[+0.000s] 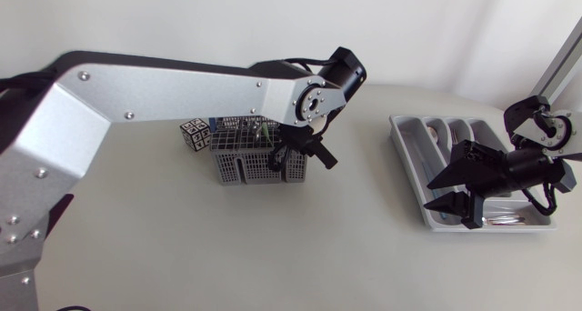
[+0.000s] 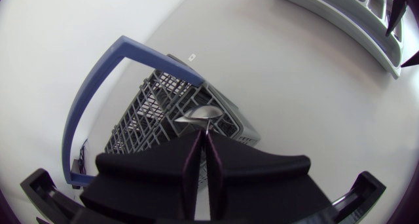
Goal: Transfer all utensils from the basket to the drawer tray.
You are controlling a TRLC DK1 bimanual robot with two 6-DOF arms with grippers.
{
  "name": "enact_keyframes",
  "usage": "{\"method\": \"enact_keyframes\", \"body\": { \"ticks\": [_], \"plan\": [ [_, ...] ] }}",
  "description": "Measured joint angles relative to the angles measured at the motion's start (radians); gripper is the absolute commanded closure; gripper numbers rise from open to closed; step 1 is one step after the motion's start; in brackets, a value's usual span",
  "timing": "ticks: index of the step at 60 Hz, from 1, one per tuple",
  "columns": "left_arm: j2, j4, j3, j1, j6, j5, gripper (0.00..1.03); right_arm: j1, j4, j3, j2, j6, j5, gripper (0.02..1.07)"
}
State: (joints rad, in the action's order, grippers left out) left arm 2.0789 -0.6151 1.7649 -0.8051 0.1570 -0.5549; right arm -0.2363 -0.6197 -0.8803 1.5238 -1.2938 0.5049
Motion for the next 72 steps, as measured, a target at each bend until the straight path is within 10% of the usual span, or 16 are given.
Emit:
{"method": "enact_keyframes", "body": {
  "ticks": [72],
  "plan": [
    [-0.391,0.052,-0.130,-0.076,0.011,0.008,1.00,0.082,0.004,0.019,-0.157,0.120,0.120,0.41]
  ]
}}
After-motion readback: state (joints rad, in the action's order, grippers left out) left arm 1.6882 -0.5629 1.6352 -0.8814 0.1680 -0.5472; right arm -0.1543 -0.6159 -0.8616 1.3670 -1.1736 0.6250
